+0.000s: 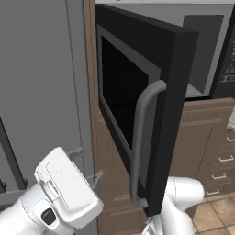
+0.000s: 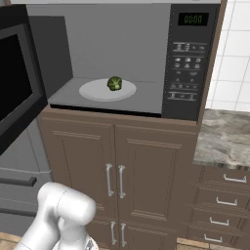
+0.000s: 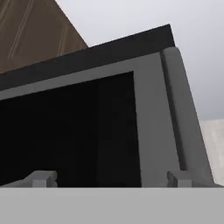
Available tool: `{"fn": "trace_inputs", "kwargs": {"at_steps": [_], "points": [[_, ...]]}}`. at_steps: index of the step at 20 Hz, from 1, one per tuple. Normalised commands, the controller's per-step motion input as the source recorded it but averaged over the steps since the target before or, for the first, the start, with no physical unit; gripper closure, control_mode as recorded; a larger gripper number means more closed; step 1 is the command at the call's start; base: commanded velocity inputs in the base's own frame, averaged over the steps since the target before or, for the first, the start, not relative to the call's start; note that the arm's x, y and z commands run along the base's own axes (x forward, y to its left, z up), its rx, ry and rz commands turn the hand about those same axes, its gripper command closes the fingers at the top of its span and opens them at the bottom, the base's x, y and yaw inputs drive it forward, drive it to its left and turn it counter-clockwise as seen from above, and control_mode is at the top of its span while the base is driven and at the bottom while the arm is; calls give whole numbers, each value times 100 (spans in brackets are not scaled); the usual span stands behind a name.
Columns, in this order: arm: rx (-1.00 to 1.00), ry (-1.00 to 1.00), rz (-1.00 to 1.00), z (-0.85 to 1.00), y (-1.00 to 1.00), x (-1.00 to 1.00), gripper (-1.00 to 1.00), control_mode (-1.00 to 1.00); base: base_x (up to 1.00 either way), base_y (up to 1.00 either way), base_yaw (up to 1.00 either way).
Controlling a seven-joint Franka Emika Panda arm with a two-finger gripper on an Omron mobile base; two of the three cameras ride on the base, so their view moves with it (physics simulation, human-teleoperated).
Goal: Close the microwave door.
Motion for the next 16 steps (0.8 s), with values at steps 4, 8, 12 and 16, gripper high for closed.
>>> {"fn": "trace_inputs", "kwargs": {"at_steps": [4, 8, 12, 16], "points": [[8, -23, -43, 6, -62, -32, -100, -100, 0, 0, 0], [1, -3, -27, 5, -34, -8, -100, -100, 0, 0, 0], [0, 9, -5, 17, -64, 3, -100, -100, 0, 0, 0], [2, 8, 8, 7, -96, -22, -100, -100, 0, 0, 0]]}}
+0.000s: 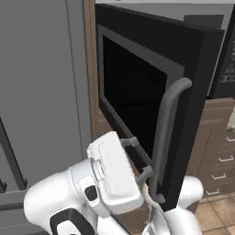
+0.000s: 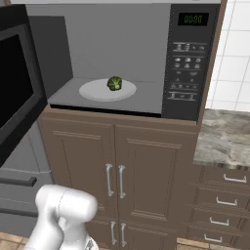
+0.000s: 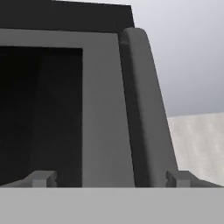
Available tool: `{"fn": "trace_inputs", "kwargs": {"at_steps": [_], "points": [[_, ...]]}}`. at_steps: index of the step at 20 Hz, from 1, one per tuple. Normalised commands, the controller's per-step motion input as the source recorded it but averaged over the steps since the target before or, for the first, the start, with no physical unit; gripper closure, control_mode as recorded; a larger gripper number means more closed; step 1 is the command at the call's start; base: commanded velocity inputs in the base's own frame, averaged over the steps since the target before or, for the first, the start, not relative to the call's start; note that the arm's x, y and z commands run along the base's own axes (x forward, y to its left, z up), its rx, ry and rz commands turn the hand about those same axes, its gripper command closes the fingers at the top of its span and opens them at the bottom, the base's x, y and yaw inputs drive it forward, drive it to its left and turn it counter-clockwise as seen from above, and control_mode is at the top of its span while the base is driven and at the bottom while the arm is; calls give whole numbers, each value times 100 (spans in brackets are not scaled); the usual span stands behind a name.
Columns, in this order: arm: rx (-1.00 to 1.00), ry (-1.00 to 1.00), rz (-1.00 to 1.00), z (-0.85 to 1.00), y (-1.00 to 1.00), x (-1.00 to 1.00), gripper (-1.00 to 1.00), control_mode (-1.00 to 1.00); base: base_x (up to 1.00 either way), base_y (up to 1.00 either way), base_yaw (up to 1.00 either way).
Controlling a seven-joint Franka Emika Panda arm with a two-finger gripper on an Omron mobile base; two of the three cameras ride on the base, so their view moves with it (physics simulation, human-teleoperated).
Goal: Close the microwave door.
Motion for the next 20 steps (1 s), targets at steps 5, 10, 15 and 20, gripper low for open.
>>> {"fn": "trace_inputs", "kwargs": {"at_steps": [5, 10, 15, 20], "points": [[8, 16, 27, 0, -100, -15, -100, -100, 0, 0, 0], [11, 25, 24, 5, -100, -2, -100, -100, 0, 0, 0], [13, 34, 22, 2, -98, 7, -100, -100, 0, 0, 0], [17, 24, 23, 0, -94, 25, -100, -100, 0, 0, 0]]}}
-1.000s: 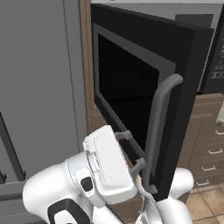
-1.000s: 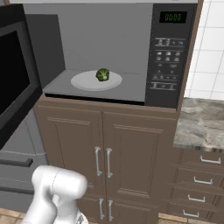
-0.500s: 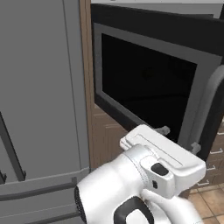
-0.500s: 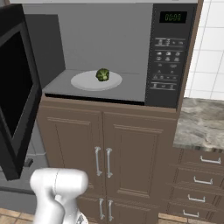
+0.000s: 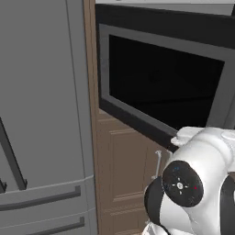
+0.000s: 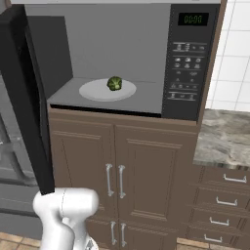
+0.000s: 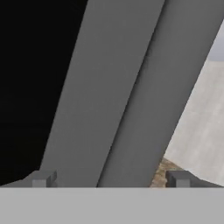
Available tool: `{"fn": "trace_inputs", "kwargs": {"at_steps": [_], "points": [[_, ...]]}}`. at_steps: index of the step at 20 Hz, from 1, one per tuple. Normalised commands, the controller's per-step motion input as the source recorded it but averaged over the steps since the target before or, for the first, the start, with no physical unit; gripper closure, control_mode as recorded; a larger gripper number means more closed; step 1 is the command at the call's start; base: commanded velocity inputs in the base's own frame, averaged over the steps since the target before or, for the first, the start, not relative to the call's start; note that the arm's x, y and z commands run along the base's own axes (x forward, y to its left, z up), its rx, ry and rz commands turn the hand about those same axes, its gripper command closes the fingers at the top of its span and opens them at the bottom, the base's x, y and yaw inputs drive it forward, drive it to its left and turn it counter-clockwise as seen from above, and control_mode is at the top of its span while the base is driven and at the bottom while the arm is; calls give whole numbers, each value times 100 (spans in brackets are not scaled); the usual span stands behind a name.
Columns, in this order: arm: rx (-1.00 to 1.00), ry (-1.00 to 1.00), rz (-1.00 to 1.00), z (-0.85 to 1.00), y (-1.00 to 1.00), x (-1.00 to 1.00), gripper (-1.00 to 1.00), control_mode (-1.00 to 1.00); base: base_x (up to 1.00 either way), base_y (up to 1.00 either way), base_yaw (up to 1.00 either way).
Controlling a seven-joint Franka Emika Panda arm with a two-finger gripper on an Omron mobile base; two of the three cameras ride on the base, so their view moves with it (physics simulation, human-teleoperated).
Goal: Close the microwave door.
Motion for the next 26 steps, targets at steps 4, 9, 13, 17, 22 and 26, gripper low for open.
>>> {"fn": "trace_inputs", "kwargs": {"at_steps": [4, 9, 13, 17, 22, 26], "points": [[19, 6, 20, 1, -98, 44, -100, -100, 0, 0, 0], [21, 7, 11, 14, -81, 62, -100, -100, 0, 0, 0], [18, 1, 8, 0, -40, 82, -100, -100, 0, 0, 0], [23, 0, 13, 0, -39, 91, -100, -100, 0, 0, 0], [17, 1, 16, 0, -46, 86, -100, -100, 0, 0, 0], [9, 6, 13, 0, -44, 85, -100, -100, 0, 0, 0]]}}
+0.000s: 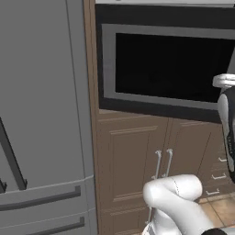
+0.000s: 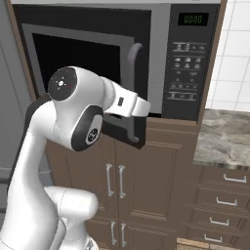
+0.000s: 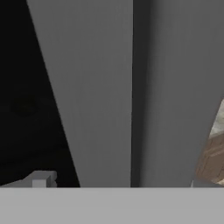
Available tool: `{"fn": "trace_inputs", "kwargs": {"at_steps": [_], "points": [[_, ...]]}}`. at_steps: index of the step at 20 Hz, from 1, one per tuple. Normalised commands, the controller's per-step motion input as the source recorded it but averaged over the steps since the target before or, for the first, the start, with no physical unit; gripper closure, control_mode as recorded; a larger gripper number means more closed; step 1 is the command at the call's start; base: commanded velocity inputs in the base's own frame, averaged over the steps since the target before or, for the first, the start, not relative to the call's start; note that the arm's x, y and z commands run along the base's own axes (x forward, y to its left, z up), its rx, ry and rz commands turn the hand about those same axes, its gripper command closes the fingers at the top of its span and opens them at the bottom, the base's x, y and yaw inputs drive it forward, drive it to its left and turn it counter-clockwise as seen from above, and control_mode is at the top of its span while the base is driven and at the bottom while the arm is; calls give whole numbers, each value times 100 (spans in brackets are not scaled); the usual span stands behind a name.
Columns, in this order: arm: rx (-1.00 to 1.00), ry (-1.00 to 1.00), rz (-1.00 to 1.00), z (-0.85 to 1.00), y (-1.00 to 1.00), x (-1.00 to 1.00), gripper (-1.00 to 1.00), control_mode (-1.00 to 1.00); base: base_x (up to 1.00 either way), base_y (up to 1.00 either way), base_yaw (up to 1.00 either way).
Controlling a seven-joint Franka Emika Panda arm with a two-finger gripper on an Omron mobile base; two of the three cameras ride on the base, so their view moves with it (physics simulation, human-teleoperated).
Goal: Close the microwave door.
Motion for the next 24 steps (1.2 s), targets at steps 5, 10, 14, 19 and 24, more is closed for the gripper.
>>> {"fn": "trace_inputs", "kwargs": {"at_steps": [5, 10, 14, 19, 24], "points": [[3, 3, 7, 0, -36, 89, -100, -100, 0, 0, 0], [3, 0, 2, 0, -37, 88, -100, -100, 0, 0, 0], [1, 0, 0, 0, -23, 83, -100, -100, 0, 0, 0], [0, 0, 1, 0, -11, 64, -100, -100, 0, 0, 0], [0, 0, 0, 0, -8, 65, -100, -100, 0, 0, 0]]}}
